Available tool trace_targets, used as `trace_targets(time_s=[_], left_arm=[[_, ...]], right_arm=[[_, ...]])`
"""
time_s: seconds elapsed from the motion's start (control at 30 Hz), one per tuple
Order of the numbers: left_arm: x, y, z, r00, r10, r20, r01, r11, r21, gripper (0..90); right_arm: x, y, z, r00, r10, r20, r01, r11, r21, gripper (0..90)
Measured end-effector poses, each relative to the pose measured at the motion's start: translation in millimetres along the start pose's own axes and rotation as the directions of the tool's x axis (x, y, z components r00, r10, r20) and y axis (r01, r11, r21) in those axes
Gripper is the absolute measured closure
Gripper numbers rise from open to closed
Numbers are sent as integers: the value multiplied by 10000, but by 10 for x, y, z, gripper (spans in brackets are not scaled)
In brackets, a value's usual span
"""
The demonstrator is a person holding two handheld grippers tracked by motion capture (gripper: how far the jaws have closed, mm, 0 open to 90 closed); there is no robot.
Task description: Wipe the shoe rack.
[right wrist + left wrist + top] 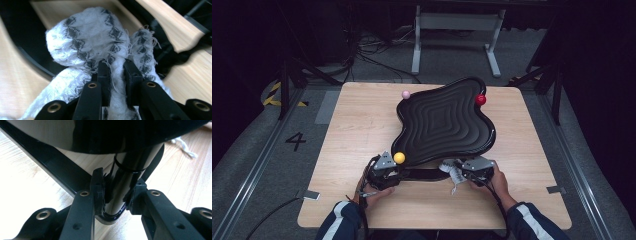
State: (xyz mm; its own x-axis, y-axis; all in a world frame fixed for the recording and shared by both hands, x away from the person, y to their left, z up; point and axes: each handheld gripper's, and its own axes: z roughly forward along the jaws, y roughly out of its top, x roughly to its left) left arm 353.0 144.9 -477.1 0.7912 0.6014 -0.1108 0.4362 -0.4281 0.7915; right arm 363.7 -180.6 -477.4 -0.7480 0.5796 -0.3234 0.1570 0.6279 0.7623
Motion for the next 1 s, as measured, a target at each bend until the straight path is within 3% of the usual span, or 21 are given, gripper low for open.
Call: trace_targets(time_s=[0.17,0.57,0.67,0.7,0.77,1.0], left_arm=[[-54,15,23,9999,153,-76,-152,9999,46,721],[-188,54,111,9985,482,262,-484,9988,94,722],[-178,51,108,9977,643,230,-645,9979,79,722],[-181,47,107,9981,531,302,-534,9985,105,723],[-185,43,109,9986,392,342,-395,9992,82,721],[-167,43,110,9983,347,471,-351,9994,74,719]], right_arm=[[139,63,14,9993,-218,-289,215,9997,-106,785],[347,150,15,9946,-672,-796,643,9972,-385,785],[310,136,19,9939,-664,-884,627,9971,-434,787],[287,127,21,9944,-672,-818,641,9971,-399,787],[219,97,21,9962,-667,-560,651,9975,-289,787],[-61,-40,0,9999,-39,160,38,10000,68,789]])
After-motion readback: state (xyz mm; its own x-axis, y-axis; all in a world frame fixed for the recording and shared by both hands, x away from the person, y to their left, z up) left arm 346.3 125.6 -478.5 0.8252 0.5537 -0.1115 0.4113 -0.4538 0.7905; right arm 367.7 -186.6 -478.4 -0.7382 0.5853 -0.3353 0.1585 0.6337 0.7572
